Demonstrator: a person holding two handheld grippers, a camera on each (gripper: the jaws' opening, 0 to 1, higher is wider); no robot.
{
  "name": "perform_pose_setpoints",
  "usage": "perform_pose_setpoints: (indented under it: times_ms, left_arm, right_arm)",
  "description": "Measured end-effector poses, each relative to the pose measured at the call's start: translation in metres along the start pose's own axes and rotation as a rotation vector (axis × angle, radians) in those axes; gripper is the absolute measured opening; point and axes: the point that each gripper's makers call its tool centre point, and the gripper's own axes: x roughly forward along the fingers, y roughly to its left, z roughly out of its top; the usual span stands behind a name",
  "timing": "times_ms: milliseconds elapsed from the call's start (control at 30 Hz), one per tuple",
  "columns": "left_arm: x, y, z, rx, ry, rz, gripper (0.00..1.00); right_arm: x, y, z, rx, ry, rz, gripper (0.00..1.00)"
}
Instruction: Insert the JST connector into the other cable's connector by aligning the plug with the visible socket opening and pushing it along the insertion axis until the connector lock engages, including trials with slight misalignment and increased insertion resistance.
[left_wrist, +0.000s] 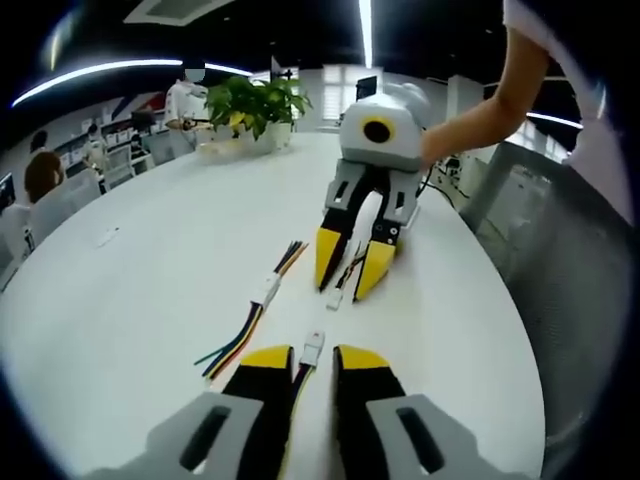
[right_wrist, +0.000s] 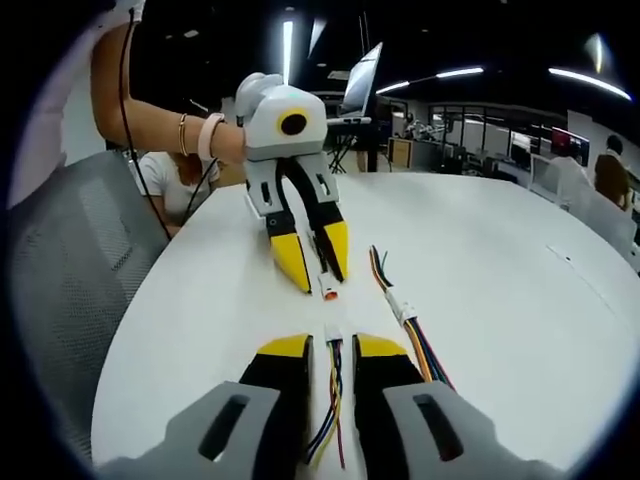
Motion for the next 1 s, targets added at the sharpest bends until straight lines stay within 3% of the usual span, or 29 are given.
perform_pose_setpoints:
  times_ms: [433,1000]
  left_arm:
    - [0.0000,-0.0047,0.0027,0.005,-0.029,-0.009,0.07]
    - [0.0007,-0.0029,0.0032,-0.020,-0.035,-0.006,0.00]
  right_arm:
    - [0.0000,-0.0018,0.0004,-0.017,-0.018,-0.020,0.05]
    - [-0.0019,-0.0027,-0.0011,-0.016,0.006,-0.003,0.04]
